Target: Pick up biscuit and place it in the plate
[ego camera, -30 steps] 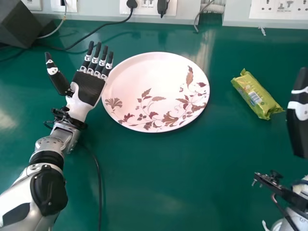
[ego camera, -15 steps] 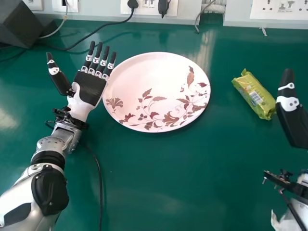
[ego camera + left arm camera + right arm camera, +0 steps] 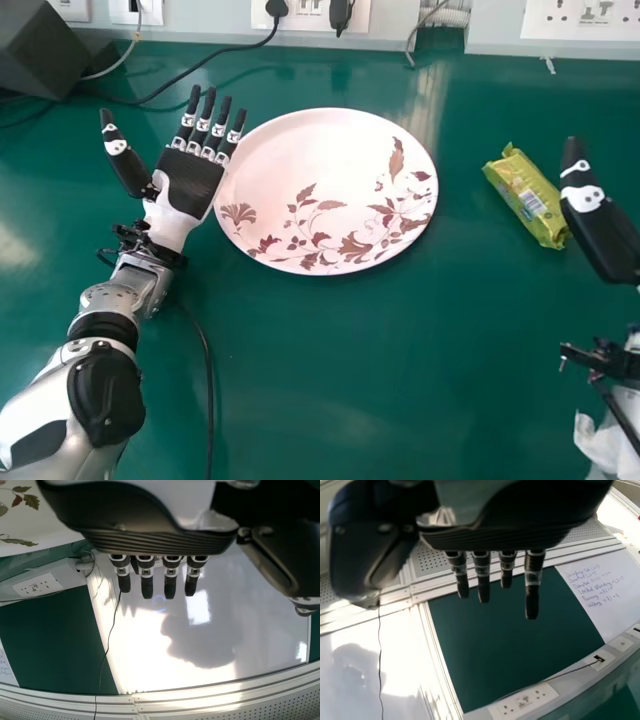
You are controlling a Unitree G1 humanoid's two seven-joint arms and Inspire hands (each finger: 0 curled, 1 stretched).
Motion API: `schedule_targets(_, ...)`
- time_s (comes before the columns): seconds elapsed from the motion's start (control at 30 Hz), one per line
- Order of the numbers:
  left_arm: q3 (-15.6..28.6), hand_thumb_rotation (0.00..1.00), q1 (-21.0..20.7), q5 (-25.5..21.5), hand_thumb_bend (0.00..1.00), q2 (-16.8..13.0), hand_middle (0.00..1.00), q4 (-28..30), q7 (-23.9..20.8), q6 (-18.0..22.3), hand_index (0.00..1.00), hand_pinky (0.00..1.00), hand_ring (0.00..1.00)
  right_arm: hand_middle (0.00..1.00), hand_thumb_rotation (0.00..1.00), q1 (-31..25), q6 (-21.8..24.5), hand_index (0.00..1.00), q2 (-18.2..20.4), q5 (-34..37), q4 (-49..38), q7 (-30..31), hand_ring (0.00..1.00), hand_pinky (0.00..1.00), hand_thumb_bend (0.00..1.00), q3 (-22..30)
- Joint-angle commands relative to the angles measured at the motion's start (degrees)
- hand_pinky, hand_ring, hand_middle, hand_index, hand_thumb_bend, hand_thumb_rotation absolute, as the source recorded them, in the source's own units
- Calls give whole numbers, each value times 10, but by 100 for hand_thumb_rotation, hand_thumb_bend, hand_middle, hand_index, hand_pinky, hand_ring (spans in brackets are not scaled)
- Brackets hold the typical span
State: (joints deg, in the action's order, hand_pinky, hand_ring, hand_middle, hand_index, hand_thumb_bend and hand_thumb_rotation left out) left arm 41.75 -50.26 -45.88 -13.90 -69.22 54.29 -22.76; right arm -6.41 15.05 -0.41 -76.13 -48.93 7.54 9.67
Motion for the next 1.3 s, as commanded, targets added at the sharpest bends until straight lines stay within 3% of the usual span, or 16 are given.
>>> schedule_targets(0.0,6,90,18,0,100,13,100,-15,-4,3,100,100,99,95,72,28,8,98,-10,-17,1,32,82,66,86,-2)
schedule_targets(0.43,-2,85,17,7,100,15,100,-15,21,4,100,99,97,98,74,97,21,100,-45,-84,40,129,84,69,89,5)
schedule_targets(1.27,-1,81,21,9,100,9,100,-13,25,1,100,99,95,98,76,167,52,100,-101,-111,131,237,84,70,88,-8)
